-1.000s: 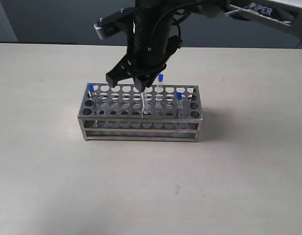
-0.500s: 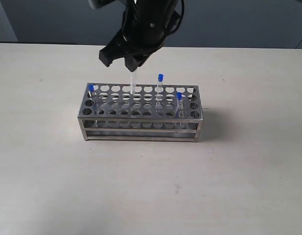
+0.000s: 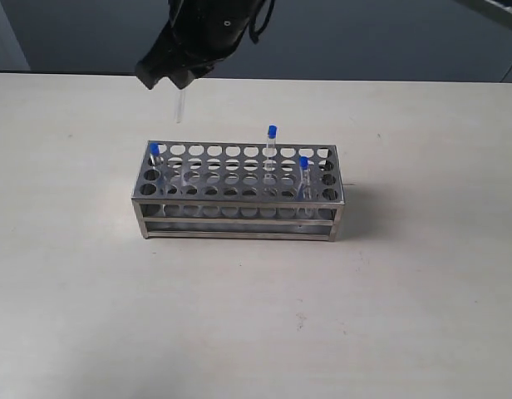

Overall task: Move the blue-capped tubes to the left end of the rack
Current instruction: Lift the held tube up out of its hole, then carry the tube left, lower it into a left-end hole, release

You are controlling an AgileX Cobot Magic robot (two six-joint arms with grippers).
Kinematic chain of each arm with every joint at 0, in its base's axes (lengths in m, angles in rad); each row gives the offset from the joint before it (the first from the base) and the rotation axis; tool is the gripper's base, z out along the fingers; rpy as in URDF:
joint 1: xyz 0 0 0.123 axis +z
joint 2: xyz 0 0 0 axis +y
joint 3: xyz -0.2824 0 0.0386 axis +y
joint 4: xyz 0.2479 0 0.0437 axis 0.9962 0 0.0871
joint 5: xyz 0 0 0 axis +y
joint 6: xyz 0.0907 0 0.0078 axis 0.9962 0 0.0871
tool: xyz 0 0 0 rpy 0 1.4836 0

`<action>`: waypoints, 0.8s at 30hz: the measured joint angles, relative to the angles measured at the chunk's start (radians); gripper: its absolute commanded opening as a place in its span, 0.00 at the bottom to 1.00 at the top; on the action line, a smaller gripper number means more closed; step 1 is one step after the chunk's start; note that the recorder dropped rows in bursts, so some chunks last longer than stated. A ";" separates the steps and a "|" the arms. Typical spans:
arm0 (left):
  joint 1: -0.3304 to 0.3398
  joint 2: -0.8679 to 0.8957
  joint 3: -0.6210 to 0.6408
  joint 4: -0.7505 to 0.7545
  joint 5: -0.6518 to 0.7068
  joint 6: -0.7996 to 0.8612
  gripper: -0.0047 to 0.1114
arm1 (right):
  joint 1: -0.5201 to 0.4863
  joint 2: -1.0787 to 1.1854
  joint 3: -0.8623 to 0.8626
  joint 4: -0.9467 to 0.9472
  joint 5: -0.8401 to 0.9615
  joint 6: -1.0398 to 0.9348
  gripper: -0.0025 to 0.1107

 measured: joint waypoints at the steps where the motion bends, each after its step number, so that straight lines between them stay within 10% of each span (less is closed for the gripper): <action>1: 0.000 0.000 0.000 0.000 0.000 0.000 0.05 | 0.000 0.019 -0.031 0.008 0.017 -0.008 0.02; 24: 0.000 0.000 0.000 0.000 0.000 0.000 0.05 | 0.000 0.274 -0.258 0.072 0.093 -0.051 0.02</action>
